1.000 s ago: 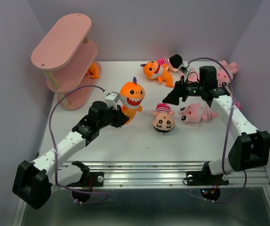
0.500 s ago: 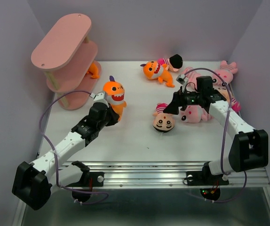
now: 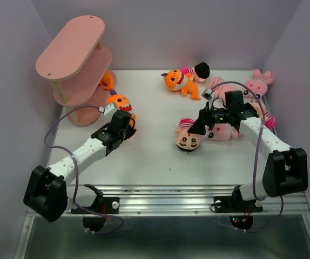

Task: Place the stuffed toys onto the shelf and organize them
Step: Place the stuffed toy onto shelf

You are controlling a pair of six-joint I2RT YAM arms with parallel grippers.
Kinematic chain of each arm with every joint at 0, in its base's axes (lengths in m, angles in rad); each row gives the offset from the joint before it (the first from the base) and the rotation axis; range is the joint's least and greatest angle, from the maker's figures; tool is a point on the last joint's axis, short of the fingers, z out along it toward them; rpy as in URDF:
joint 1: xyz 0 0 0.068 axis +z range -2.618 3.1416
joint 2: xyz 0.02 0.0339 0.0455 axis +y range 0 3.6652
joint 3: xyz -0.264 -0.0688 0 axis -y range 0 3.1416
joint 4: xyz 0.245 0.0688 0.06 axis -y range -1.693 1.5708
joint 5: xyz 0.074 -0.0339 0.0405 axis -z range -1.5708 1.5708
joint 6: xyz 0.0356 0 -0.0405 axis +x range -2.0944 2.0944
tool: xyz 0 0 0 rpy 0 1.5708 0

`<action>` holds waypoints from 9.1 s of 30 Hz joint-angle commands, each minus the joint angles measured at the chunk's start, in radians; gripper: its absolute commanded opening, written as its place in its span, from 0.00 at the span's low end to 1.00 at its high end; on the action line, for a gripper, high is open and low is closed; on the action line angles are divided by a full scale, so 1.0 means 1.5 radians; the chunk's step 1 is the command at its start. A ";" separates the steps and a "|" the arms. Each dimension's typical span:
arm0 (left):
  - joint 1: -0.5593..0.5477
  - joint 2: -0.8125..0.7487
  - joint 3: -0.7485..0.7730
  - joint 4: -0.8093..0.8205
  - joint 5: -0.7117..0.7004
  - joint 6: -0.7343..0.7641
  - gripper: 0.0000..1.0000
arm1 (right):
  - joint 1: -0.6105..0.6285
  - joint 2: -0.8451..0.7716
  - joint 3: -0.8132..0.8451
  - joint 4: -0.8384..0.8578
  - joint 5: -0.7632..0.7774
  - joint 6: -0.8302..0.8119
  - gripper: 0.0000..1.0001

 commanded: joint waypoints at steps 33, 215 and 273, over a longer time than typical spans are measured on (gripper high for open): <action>0.153 0.495 0.551 -0.260 -0.133 -0.269 0.00 | -0.010 -0.040 -0.009 0.022 -0.044 -0.022 0.95; 0.127 0.614 0.576 -0.070 -0.268 0.186 0.80 | -0.023 -0.044 -0.010 0.010 -0.101 -0.049 0.96; 0.123 0.611 0.618 -0.115 -0.353 0.141 0.00 | -0.023 -0.035 -0.002 -0.005 -0.099 -0.061 0.96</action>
